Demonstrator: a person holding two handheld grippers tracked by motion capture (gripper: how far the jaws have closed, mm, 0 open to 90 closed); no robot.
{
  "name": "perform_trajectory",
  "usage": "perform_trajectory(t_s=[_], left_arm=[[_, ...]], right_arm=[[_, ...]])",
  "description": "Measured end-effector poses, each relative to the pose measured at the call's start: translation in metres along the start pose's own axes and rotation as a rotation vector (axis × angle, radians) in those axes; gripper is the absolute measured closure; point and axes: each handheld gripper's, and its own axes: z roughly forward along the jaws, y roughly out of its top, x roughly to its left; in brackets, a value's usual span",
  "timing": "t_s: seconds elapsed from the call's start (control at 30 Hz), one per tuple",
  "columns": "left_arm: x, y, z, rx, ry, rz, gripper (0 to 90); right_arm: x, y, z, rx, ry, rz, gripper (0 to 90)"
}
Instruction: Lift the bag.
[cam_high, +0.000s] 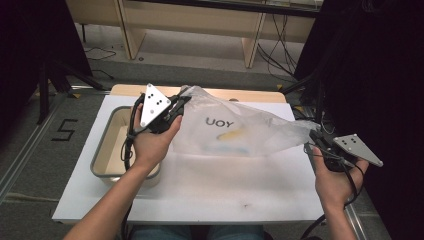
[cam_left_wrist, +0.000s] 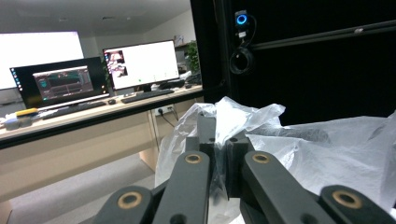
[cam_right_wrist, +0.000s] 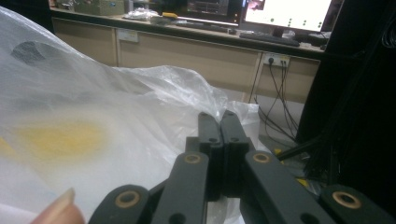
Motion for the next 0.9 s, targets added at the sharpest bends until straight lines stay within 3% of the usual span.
perform_trajectory(t_s=[0.5,0.9], left_arm=[[0.023,-0.015,0.021,0.066,0.063,-0.011,89.3],[0.029,-0.029,0.030,0.116,0.075,-0.018,89.3]], right_arm=[[0.012,0.005,0.036,-0.017,0.004,0.009,90.0],[0.025,0.000,0.061,0.014,0.022,-0.001,90.0]])
